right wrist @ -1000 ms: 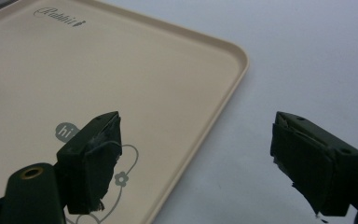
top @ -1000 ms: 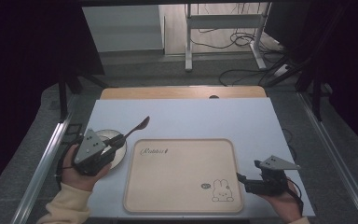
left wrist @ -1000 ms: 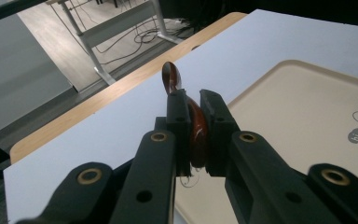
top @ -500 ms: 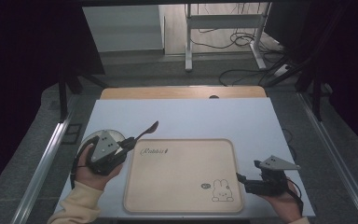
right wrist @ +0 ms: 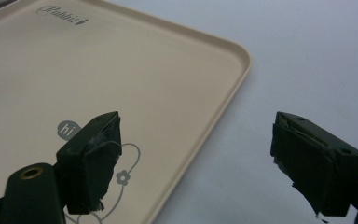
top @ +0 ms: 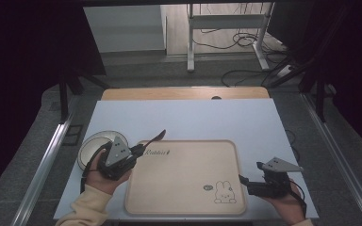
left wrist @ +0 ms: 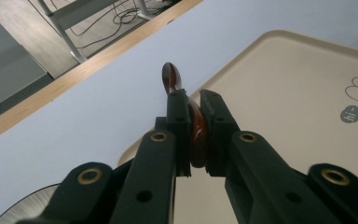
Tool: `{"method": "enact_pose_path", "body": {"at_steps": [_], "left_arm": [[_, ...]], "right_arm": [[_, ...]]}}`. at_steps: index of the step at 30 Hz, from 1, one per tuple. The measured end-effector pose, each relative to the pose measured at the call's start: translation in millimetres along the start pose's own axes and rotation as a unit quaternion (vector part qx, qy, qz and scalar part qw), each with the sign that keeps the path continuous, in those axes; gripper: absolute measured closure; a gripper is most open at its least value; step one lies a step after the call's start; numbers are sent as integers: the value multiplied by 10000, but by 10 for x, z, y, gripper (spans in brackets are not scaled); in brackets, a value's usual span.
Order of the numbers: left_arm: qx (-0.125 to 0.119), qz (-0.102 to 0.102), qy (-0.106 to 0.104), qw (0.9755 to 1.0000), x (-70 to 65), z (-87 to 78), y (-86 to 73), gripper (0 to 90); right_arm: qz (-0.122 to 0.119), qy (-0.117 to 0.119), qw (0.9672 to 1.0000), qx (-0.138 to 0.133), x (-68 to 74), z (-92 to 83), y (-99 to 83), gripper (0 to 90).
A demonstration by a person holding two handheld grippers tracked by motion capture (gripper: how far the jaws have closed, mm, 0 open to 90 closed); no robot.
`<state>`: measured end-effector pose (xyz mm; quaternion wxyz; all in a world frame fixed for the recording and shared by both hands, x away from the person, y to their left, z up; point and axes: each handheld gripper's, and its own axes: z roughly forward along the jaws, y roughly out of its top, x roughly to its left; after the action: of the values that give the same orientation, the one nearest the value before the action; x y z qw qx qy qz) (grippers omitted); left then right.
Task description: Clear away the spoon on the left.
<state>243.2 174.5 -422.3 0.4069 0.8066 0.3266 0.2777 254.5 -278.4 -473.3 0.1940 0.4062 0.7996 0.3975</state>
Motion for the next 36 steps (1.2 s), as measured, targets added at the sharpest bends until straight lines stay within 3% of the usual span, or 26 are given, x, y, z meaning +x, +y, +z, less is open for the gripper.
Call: {"method": "enact_pose_path", "body": {"at_steps": [16, 24, 28, 36], "left_arm": [[208, 57, -78, 9997, -68, 143, -103, 843], [365, 160, -139, 9991, -135, 220, -173, 843], [469, 342, -110, 9983, -175, 256, -194, 843], [630, 413, -242, 9969, -233, 313, -269, 842]], "right_arm": [[-23, -17, 10000, 21, -2, 2, -6, 165], [-32, -15, 10000, 24, -1, -1, -7, 165], [-39, -29, 10000, 17, -1, 0, -5, 165], [-32, -36, 10000, 14, -1, -6, -5, 164]]}}
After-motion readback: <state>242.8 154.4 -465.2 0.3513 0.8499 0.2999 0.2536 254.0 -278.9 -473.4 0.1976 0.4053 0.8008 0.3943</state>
